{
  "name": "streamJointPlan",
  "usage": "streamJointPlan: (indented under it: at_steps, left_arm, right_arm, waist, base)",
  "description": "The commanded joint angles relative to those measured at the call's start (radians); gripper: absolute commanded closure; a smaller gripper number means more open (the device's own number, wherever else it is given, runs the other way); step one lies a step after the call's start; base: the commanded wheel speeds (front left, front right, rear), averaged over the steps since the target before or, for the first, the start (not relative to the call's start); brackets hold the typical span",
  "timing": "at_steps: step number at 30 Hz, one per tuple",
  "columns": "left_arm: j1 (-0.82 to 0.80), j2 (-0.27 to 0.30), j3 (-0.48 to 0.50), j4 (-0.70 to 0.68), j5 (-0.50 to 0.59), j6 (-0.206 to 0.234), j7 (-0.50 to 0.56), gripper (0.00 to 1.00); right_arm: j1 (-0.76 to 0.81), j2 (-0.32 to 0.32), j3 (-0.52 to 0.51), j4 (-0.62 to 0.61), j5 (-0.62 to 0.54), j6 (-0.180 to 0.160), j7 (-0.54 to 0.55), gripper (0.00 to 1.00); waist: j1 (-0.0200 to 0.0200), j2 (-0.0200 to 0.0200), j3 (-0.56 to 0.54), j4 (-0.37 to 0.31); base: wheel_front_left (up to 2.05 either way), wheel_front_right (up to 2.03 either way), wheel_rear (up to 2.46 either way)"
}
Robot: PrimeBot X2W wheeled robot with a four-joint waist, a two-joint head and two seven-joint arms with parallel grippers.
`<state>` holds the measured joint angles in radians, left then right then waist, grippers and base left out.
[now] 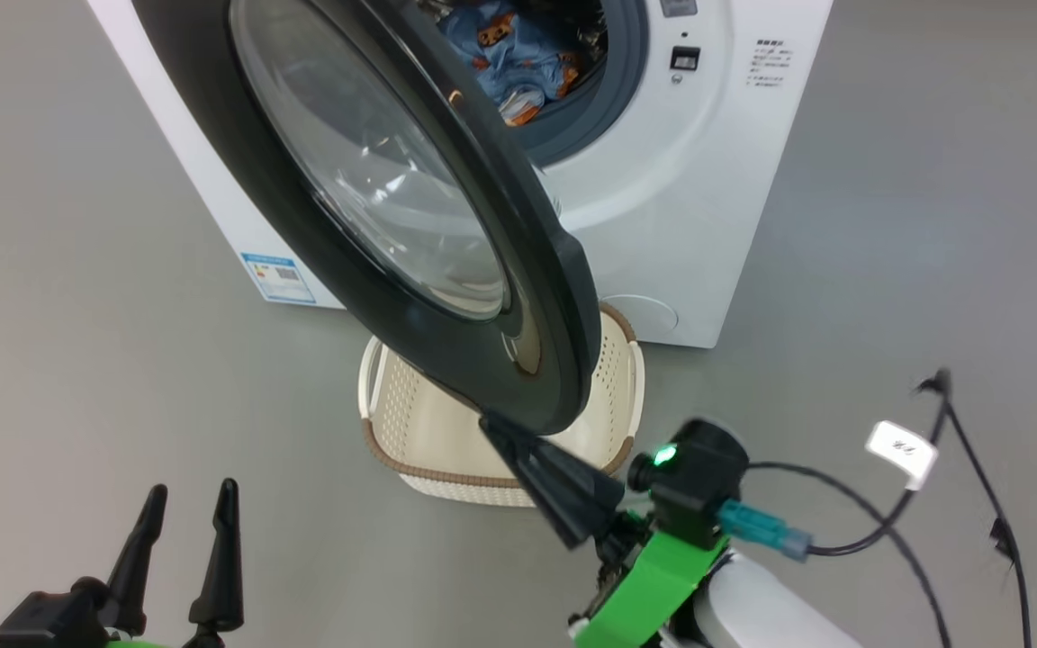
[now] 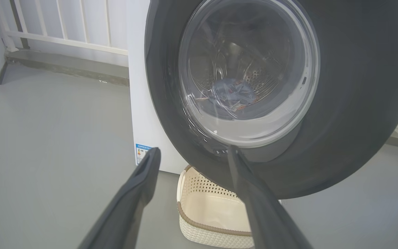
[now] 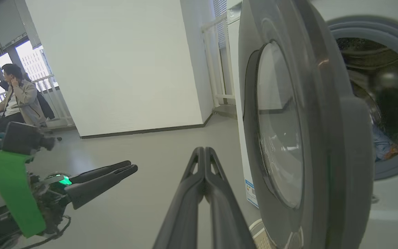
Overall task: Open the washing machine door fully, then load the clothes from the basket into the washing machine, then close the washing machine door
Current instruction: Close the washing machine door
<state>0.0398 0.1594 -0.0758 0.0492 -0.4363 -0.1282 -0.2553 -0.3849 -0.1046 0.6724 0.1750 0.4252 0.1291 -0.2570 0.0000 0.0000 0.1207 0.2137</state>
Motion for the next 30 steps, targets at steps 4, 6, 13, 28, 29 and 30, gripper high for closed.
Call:
streamJointPlan:
  at_steps: [4, 6, 13, 28, 29, 30]
  left_arm:
    - [-0.053, 0.005, 0.042, -0.015, -0.004, -0.003, -0.006, 0.0]
    - [-0.056, 0.0, 0.041, -0.014, -0.006, -0.003, -0.006, 0.0]
    - [-0.08, -0.008, 0.04, -0.014, -0.011, -0.003, -0.006, 0.0]
    - [-0.115, -0.01, 0.032, -0.022, -0.013, -0.003, -0.006, 0.0]
    - [-0.116, -0.01, 0.031, -0.023, -0.014, -0.003, -0.006, 0.0]
    - [-0.118, -0.01, 0.031, -0.025, -0.014, -0.003, -0.006, 0.0]
  right_arm:
    - [-0.005, 0.006, 0.058, 0.07, 0.03, 0.002, -0.005, 1.0]
    - [-0.02, 0.007, 0.057, 0.103, 0.04, 0.002, -0.005, 1.0]
    - [-0.081, 0.022, 0.0, 0.167, 0.037, 0.002, -0.005, 1.0]
    - [-0.152, 0.047, -0.119, 0.206, -0.001, 0.002, -0.005, 1.0]
    - [-0.155, 0.048, -0.132, 0.206, -0.005, 0.002, -0.005, 1.0]
    - [-0.159, 0.048, -0.144, 0.206, -0.008, 0.002, -0.005, 1.0]
  waist:
    - [0.0, 0.0, 0.029, 0.01]
    - [0.0, 0.0, 0.041, 0.011]
    - [0.0, 0.0, 0.079, 0.017]
    - [0.0, 0.0, 0.122, 0.026]
    - [0.0, 0.0, 0.124, 0.026]
    - [0.0, 0.0, 0.128, 0.026]
  base:
    - [0.0, 0.0, 0.0]
    - [0.0, 0.0, 0.0]
    - [0.0, 0.0, 0.0]
    - [0.0, 0.0, 0.0]
    - [0.0, 0.0, 0.0]
    - [0.0, 0.0, 0.0]
